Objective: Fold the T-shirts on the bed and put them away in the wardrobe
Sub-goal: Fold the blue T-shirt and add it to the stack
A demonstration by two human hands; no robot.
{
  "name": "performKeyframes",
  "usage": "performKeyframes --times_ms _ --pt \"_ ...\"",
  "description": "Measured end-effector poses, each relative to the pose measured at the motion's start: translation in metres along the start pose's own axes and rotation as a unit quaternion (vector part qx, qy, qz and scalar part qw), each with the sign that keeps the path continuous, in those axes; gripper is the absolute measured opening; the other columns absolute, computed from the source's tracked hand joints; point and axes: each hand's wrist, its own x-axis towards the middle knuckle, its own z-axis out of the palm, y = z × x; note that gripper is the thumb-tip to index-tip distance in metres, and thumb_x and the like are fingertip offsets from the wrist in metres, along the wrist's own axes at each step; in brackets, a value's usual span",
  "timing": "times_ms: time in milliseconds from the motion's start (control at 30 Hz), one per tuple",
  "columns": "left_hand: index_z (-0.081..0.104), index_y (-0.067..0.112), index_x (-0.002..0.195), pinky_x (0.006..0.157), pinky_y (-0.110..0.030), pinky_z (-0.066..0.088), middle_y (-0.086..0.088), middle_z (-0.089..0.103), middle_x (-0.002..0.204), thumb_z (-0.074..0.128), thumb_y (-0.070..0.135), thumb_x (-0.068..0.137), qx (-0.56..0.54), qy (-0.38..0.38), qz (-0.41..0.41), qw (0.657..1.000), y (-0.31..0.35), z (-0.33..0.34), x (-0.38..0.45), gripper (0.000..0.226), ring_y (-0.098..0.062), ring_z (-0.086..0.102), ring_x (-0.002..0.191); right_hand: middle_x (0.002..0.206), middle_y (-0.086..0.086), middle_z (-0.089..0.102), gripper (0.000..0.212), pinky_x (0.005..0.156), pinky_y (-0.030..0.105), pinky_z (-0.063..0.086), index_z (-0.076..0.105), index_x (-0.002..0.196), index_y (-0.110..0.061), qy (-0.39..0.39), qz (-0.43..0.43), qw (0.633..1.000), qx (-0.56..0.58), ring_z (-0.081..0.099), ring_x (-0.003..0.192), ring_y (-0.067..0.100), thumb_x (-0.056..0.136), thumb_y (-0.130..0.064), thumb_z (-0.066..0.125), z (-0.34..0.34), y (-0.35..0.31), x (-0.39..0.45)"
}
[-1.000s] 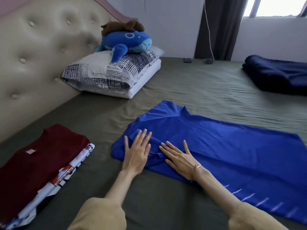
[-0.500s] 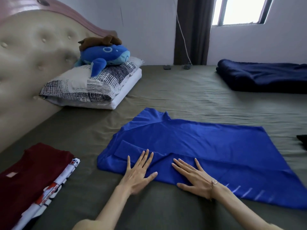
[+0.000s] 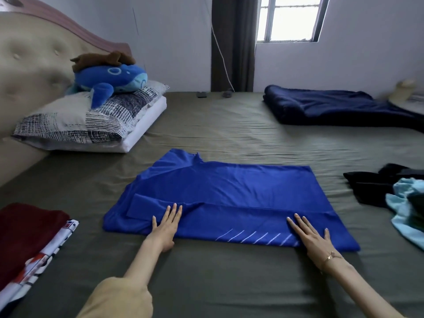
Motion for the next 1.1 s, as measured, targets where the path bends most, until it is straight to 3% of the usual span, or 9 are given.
performKeyframes --times_ms 200,300,700,1100 --pt "-0.023 0.018 0.147 0.117 -0.051 0.001 0.001 -0.027 0.155 0.041 -0.016 0.088 0.034 0.033 -0.012 0.999 0.0 0.007 0.004 0.093 -0.023 -0.02 0.144 0.155 -0.003 -0.024 0.085 0.113 0.056 0.005 -0.02 0.146 -0.026 -0.008 0.054 0.998 -0.012 -0.017 0.144 0.02 0.093 0.004 0.039 0.005 0.013 -0.001" --pt "-0.022 0.018 0.147 0.117 -0.049 0.003 0.001 -0.026 0.155 0.04 -0.016 0.089 0.051 0.026 -0.015 0.998 -0.002 0.01 -0.002 0.092 -0.022 -0.02 0.144 0.155 -0.004 -0.024 0.096 0.113 0.055 0.007 -0.02 0.147 -0.026 -0.027 0.055 0.998 -0.015 -0.016 0.144 0.02 0.088 0.005 0.049 0.002 0.013 -0.002" --pt "-0.019 0.019 0.148 0.117 -0.048 0.003 0.0 -0.024 0.156 0.04 -0.012 0.091 0.021 -0.027 -0.023 0.999 0.021 0.024 -0.068 0.088 -0.021 -0.018 0.145 0.156 -0.004 -0.018 0.082 0.113 0.051 0.014 -0.015 0.148 -0.027 -0.058 0.049 0.997 -0.01 -0.009 0.146 0.017 0.094 -0.003 0.042 0.002 0.04 -0.047" --pt "-0.02 0.019 0.148 0.116 -0.049 0.001 0.0 -0.026 0.155 0.038 -0.013 0.09 0.015 -0.027 -0.022 0.999 0.044 0.063 -0.146 0.088 -0.022 -0.02 0.144 0.156 -0.006 -0.017 0.09 0.113 0.051 0.014 -0.014 0.148 -0.031 -0.06 0.031 0.997 -0.034 -0.009 0.146 0.015 0.091 -0.003 0.05 0.022 0.063 -0.116"
